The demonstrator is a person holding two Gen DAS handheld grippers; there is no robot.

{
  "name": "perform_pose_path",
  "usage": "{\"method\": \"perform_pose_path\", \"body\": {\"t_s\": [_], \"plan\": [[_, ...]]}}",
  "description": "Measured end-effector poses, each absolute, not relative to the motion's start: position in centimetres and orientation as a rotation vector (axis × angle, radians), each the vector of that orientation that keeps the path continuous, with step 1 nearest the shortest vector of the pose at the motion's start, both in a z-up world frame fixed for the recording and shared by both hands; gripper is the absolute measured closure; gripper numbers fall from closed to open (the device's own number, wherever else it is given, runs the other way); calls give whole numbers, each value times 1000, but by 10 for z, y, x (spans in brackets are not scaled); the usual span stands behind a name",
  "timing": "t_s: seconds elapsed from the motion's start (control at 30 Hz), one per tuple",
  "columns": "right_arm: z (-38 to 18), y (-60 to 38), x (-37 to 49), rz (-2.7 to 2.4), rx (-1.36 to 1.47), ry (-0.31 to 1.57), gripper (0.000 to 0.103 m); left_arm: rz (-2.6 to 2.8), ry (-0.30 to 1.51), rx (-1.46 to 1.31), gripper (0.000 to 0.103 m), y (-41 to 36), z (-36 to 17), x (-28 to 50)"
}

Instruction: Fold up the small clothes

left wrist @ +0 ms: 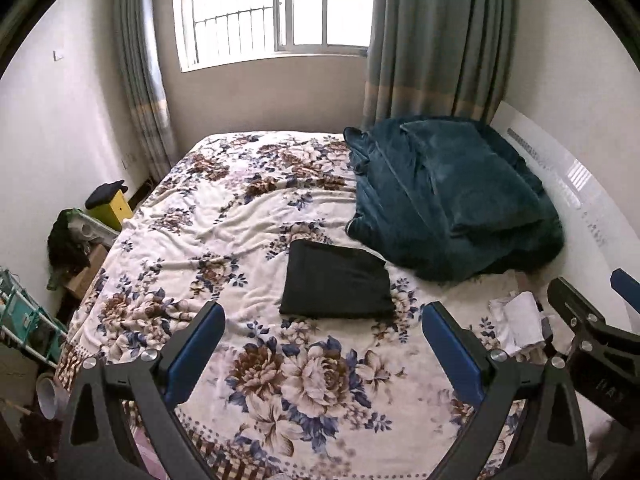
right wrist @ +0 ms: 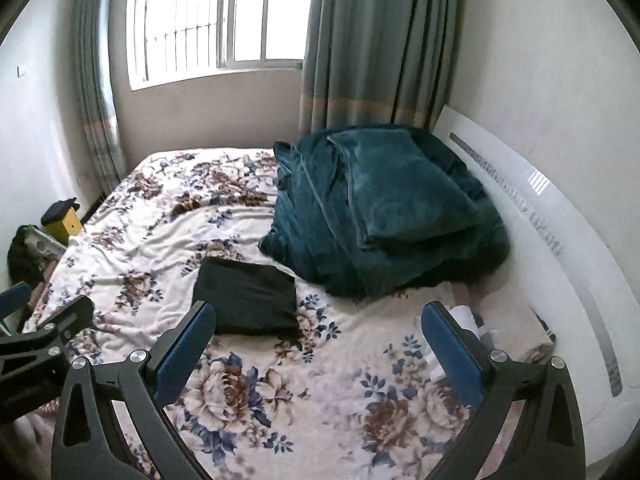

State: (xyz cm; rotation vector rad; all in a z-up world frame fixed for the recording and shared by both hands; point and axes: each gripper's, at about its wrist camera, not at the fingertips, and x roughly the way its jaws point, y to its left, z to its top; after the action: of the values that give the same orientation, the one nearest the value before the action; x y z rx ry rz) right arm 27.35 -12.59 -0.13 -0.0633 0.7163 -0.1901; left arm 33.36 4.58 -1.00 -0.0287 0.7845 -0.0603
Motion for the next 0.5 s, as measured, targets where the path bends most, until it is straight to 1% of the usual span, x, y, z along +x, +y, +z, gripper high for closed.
{"method": "perform_pose_path", "body": {"t_s": [0.3, 0.5], "plan": [[40, -127, 215, -161, -73, 692, 0, -53, 768, -44, 0, 43, 15, 292], [49, -137, 198, -168, -60, 694, 0, -54, 760, -32, 0, 38, 24, 279]]}}
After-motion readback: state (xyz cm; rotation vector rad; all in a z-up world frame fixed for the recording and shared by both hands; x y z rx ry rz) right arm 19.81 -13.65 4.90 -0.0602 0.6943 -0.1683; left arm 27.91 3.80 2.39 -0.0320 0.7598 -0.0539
